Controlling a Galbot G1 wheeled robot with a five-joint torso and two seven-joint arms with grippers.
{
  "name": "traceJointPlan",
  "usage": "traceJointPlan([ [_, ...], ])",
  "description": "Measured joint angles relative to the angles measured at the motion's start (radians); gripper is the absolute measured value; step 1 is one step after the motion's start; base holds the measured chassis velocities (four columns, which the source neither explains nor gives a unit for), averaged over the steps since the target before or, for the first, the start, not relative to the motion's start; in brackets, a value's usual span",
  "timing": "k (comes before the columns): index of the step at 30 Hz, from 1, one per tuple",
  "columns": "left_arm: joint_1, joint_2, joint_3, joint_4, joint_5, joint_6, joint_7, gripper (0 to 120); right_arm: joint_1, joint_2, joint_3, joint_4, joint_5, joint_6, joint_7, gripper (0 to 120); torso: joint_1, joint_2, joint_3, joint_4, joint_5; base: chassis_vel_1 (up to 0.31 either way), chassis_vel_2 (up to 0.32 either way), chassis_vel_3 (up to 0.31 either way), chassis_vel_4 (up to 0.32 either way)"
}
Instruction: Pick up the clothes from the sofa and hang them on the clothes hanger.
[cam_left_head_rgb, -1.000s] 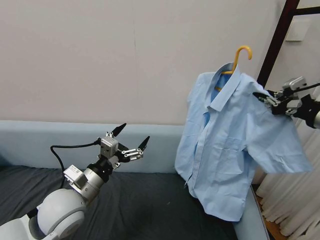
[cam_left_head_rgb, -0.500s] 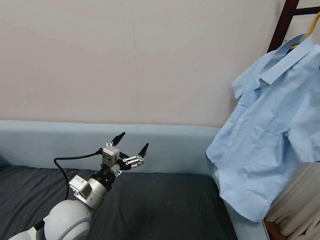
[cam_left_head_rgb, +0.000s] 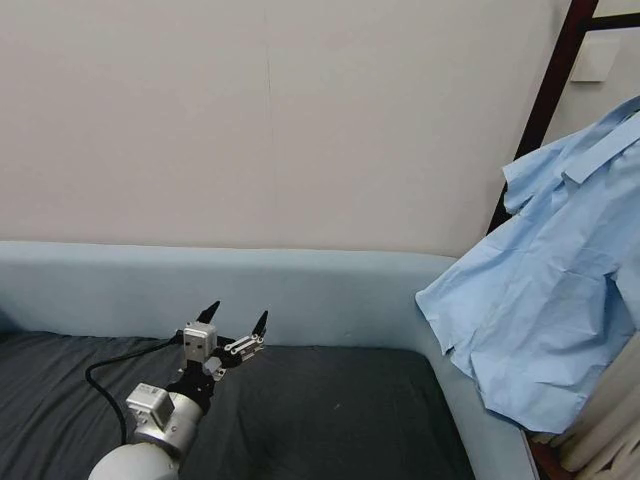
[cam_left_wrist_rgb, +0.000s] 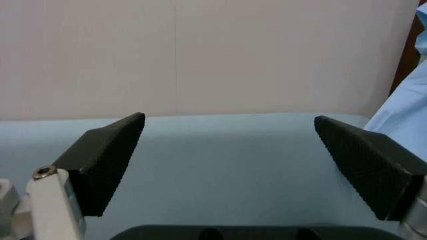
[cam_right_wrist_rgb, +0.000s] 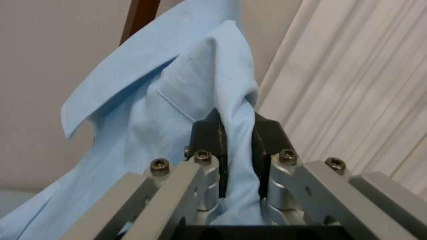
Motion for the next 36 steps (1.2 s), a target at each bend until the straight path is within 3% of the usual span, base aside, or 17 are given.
traceJointPlan([
  [2, 0.021, -0.015, -0.006, -0.001, 0.018, -0.002, 0.005, 100, 0.027, 0.014, -0.027, -0.013, -0.012, 0.001, 0.001, 8, 0.0, 0.0, 0.0, 0.0001, 0.0002, 0.0, 0.0, 0.0, 0.0],
  [6, 0.117, -0.071, -0.028, -0.01, 0.085, -0.027, 0.019, 100, 0.242, 0.088, -0.229, -0.123, -0.077, -0.009, 0.007, 8, 0.0, 0.0, 0.0, 0.0004, 0.0003, 0.0, 0.0, 0.0, 0.0],
  [11, 0.163, -0.102, -0.038, -0.02, 0.113, -0.036, 0.023, 100, 0.436, 0.144, -0.388, -0.222, -0.119, -0.031, 0.0, 8, 0.0, 0.0, 0.0, 0.0002, -0.0002, 0.0, 0.0, 0.0, 0.0],
  [16, 0.2, -0.129, -0.042, -0.027, 0.141, -0.044, 0.026, 100, 0.59, 0.193, -0.503, -0.337, -0.156, -0.037, -0.013, 8, 0.0, 0.0, 0.0, 0.0003, 0.0, 0.0, 0.0, 0.0, 0.0],
  [26, 0.258, -0.159, -0.058, -0.047, 0.167, -0.065, 0.031, 100, 0.822, 0.256, -0.666, -0.561, -0.213, 0.001, -0.102, 8, 0.0, 0.0, 0.0, 0.0001, 0.0003, 0.0, 0.0, 0.0, 0.0],
  [36, 0.277, -0.17, -0.074, -0.06, 0.172, -0.073, 0.034, 100, 0.979, 0.329, -0.742, -0.722, -0.261, 0.026, -0.128, 8, 0.0, 0.0, 0.0, 0.0003, 0.0, 0.0, 0.0, 0.0, 0.0],
])
